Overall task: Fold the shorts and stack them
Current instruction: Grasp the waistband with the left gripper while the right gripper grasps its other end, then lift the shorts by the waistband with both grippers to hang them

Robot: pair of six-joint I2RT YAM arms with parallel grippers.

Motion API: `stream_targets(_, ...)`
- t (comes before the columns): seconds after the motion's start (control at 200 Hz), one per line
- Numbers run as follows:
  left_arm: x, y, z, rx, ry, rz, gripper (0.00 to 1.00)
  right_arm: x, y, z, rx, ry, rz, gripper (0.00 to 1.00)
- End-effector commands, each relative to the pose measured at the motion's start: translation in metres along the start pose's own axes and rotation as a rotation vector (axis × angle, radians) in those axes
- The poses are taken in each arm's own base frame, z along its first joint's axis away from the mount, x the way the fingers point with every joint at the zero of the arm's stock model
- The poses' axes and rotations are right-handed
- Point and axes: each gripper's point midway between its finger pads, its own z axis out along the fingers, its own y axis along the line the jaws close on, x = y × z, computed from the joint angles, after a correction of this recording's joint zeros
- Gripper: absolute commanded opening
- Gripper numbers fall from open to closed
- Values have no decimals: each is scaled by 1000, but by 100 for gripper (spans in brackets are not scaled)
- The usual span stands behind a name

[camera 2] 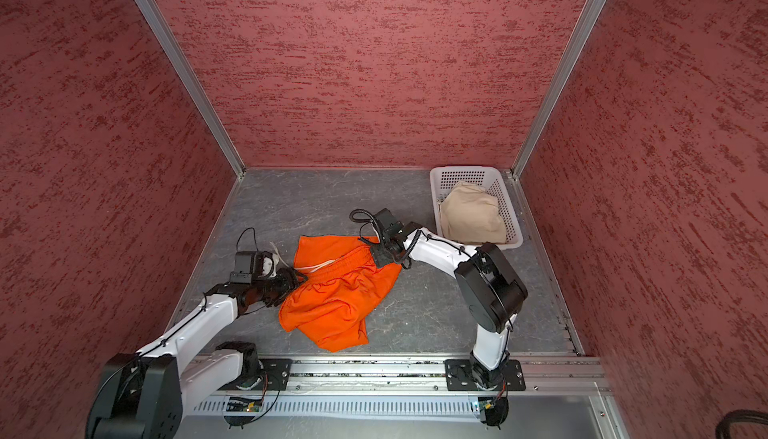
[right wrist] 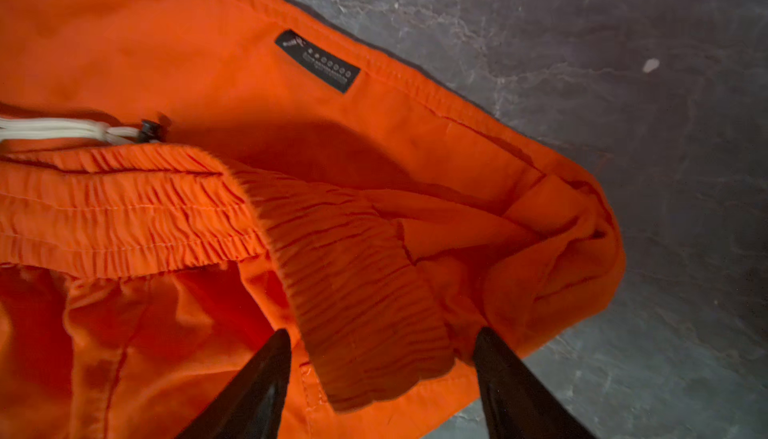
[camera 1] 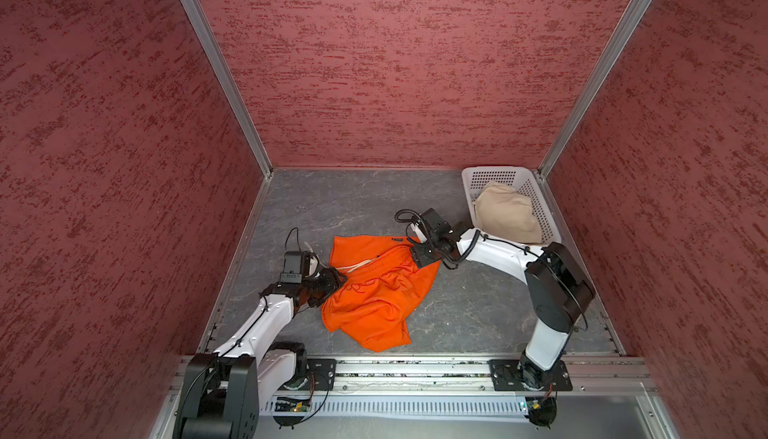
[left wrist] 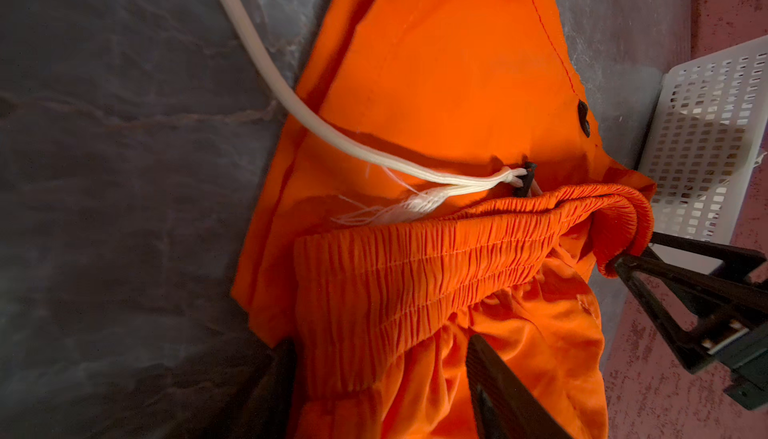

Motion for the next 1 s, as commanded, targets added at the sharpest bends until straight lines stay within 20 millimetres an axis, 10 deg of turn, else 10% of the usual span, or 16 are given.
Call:
stream_targets(0.0,-4,-10,6,52,1,19,64,0,-5,3,48,28,-47,72)
stream_targets(0.09,-3,-11,10,55,12,31,46,-2,-13,5,93,23,-60,68)
stream_targets(0.22,-12,-22,2,68,-22,73,26,-13,-22,3,152,-15,-84,36)
stream_targets(0.411,-42,-55,-37,66,-163,210,12,-52,-29,-25,167,-177,-96,9)
stream_targets(0.997,-190,-224,-226,-75,-662,787,7,-235,-34,-206,62,-751,-93,0)
